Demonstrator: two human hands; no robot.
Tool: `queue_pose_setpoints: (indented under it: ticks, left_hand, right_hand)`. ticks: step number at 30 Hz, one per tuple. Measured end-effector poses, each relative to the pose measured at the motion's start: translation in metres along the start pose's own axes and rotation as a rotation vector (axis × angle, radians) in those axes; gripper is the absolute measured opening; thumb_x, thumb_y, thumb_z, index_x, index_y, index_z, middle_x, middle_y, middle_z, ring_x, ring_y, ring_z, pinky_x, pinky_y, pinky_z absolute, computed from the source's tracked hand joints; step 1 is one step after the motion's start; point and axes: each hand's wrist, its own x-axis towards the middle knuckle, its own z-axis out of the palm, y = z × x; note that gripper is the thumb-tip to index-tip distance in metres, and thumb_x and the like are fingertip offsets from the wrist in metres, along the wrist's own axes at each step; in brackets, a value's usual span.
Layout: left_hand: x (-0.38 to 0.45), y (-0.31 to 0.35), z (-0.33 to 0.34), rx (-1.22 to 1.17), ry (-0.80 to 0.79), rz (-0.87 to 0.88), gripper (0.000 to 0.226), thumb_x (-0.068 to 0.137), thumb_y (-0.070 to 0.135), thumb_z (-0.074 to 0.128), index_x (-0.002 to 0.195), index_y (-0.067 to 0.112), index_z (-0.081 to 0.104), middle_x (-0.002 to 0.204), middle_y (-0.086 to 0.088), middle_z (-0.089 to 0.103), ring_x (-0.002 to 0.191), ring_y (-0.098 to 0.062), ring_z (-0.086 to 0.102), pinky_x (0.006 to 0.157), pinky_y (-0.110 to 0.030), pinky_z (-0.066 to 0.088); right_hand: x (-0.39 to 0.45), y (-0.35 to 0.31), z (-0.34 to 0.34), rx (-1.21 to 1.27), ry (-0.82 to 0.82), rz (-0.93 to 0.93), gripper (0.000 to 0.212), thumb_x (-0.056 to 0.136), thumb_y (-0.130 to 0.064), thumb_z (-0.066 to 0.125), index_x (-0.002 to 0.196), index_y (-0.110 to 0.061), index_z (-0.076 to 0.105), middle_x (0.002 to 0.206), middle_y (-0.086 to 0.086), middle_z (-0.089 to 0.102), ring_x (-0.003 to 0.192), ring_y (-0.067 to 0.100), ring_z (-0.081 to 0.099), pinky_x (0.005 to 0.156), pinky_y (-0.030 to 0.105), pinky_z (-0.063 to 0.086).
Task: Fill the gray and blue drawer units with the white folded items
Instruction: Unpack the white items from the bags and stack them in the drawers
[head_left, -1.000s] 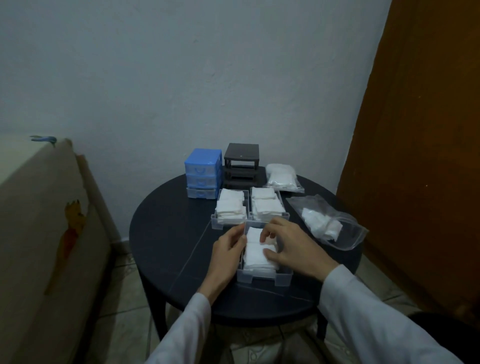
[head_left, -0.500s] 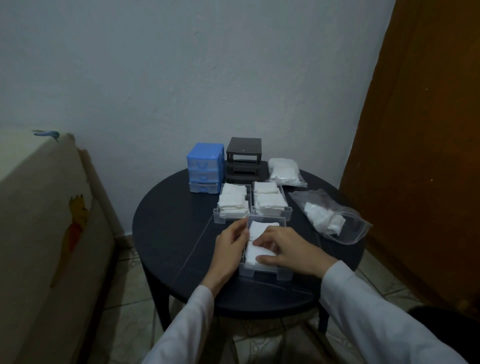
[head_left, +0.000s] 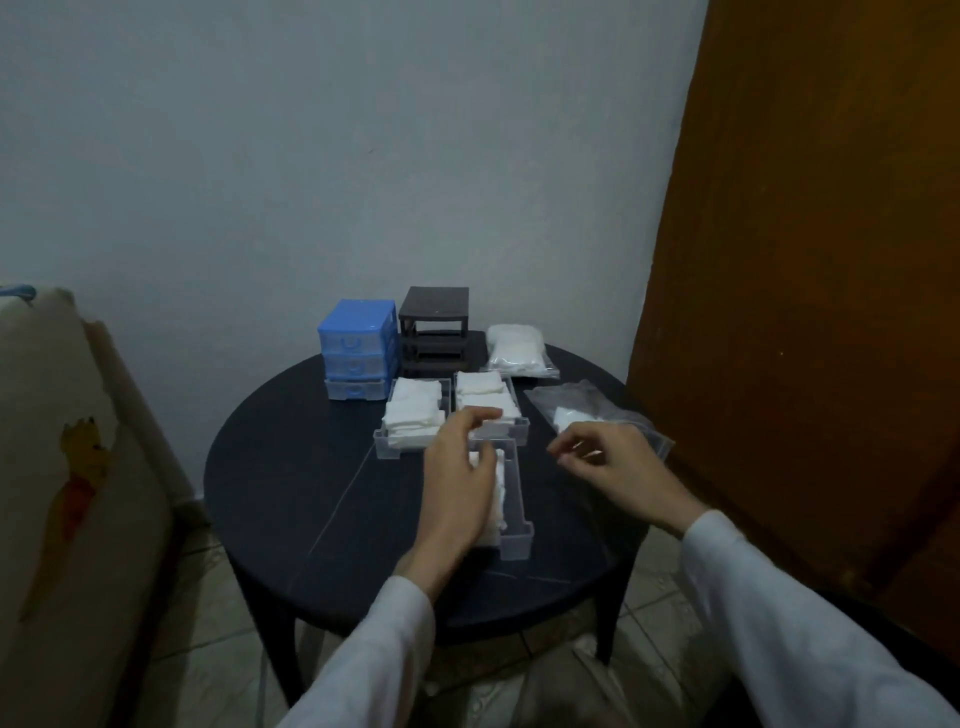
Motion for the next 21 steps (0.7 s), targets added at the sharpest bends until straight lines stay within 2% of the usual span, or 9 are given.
queue_pose_setpoints:
  ticks: [4,7,10,12,14,17,19,21]
  left_hand:
    - [-0.007,0.024,0.046,-0.006,-0.144,0.096,0.029,0.089,0.0,0.049,0.095,0.024,0.065,0.115,0.008,0.057,0.107,0.008,0.048,0.087,-0.001,0.035]
    - [-0.008,0.03,0.08,0.035,-0.21,0.033,0.026,0.092,0.004,0.049,0.097,0.025,0.064,0.127,0.003,0.05,0.119,-0.001,0.041,0.084,0.003,0.028]
    - [-0.008,0.028,0.107,0.083,-0.186,-0.03,0.025,0.093,0.006,0.048,0.104,0.022,0.063,0.137,-0.001,0.04,0.13,-0.009,0.033,0.083,0.007,0.019]
    - [-0.007,0.022,0.12,0.117,-0.142,-0.064,0.023,0.093,0.007,0.049,0.106,0.021,0.062,0.141,-0.003,0.034,0.133,-0.014,0.029,0.092,-0.001,0.018]
    - [-0.005,0.015,0.129,0.108,-0.099,-0.088,0.018,0.09,0.007,0.053,0.102,0.021,0.056,0.137,-0.003,0.036,0.129,-0.017,0.035,0.096,-0.013,0.028]
    - [-0.003,0.007,0.135,0.055,-0.007,-0.141,0.029,0.085,0.006,0.059,0.101,0.022,0.041,0.119,-0.002,0.041,0.11,-0.018,0.049,0.088,-0.025,0.044]
    - [0.0,0.005,0.137,0.034,0.032,-0.171,0.037,0.084,0.006,0.059,0.112,0.021,0.039,0.12,-0.002,0.041,0.109,-0.018,0.049,0.091,-0.031,0.046]
    - [0.003,0.003,0.14,0.011,0.003,-0.218,0.049,0.085,0.007,0.058,0.127,0.02,0.036,0.126,-0.004,0.04,0.116,-0.018,0.045,0.098,-0.034,0.043]
  right_hand:
    - [-0.016,0.027,-0.019,-0.057,0.089,0.082,0.015,0.088,-0.01,0.06,0.098,-0.018,0.067,0.098,-0.006,0.063,0.086,-0.002,0.056,0.07,0.007,0.043]
    - [-0.025,0.044,-0.026,-0.145,0.111,0.125,0.016,0.088,-0.009,0.058,0.098,-0.017,0.067,0.1,-0.004,0.064,0.084,-0.001,0.053,0.067,0.008,0.04]
    - [-0.031,0.056,-0.028,-0.21,0.146,0.136,0.018,0.088,-0.008,0.057,0.102,-0.016,0.065,0.104,-0.001,0.064,0.088,0.003,0.053,0.07,0.01,0.04]
    - [-0.032,0.061,-0.028,-0.217,0.165,0.139,0.021,0.089,-0.008,0.056,0.106,-0.016,0.065,0.107,-0.002,0.063,0.095,0.005,0.055,0.077,0.012,0.041]
    - [-0.033,0.069,-0.026,-0.226,0.18,0.143,0.023,0.088,-0.009,0.057,0.108,-0.017,0.064,0.109,-0.004,0.062,0.099,0.004,0.055,0.081,0.012,0.04]
    - [-0.031,0.078,-0.023,-0.27,0.309,0.101,0.016,0.085,-0.008,0.06,0.097,-0.018,0.063,0.099,-0.003,0.06,0.092,0.01,0.057,0.075,0.019,0.046]
    - [-0.027,0.081,-0.022,-0.305,0.398,0.083,0.016,0.082,-0.008,0.063,0.095,-0.017,0.062,0.099,-0.003,0.054,0.091,0.011,0.053,0.069,0.018,0.045]
    - [-0.019,0.083,-0.022,-0.286,0.4,0.097,0.026,0.081,-0.009,0.065,0.105,-0.016,0.061,0.109,-0.001,0.05,0.099,0.011,0.049,0.074,0.015,0.04]
